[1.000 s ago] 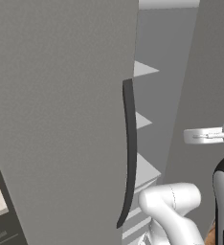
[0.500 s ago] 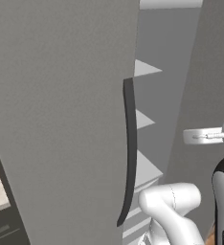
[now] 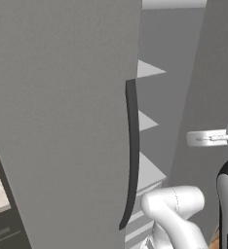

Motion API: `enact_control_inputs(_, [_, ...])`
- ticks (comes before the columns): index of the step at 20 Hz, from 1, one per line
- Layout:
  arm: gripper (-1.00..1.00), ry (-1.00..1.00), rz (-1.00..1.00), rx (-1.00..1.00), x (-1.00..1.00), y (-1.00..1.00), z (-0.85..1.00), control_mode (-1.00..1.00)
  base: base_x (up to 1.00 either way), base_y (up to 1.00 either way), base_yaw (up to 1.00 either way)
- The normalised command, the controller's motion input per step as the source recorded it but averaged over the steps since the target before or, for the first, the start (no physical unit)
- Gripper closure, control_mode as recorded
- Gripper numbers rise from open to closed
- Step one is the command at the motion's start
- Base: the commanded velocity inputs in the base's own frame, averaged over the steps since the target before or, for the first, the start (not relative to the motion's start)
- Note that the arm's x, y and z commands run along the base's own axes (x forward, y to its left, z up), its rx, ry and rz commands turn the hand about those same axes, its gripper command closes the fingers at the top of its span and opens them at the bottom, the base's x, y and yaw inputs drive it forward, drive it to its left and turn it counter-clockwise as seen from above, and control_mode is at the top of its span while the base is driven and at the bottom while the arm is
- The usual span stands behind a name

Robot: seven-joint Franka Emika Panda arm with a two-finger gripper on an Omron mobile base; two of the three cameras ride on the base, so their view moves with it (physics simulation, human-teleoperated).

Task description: Open the freezer door, pick up the ice cube tray from the freezer, and place it on the dining counter.

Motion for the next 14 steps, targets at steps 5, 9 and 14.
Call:
enact_control_inputs(5, [-1.0,0.0,0.0,0.0,0.0,0.0,0.0,1.0,0.0,-0.03,0.01])
enact_control_inputs(9, [-1.0,0.0,0.0,0.0,0.0,0.0,0.0,-1.0,0.0,0.0,0.0])
enact_control_inputs(14, [-1.0,0.0,0.0,0.01,0.0,0.0,0.05,-1.0,0.0,0.0,0.0])
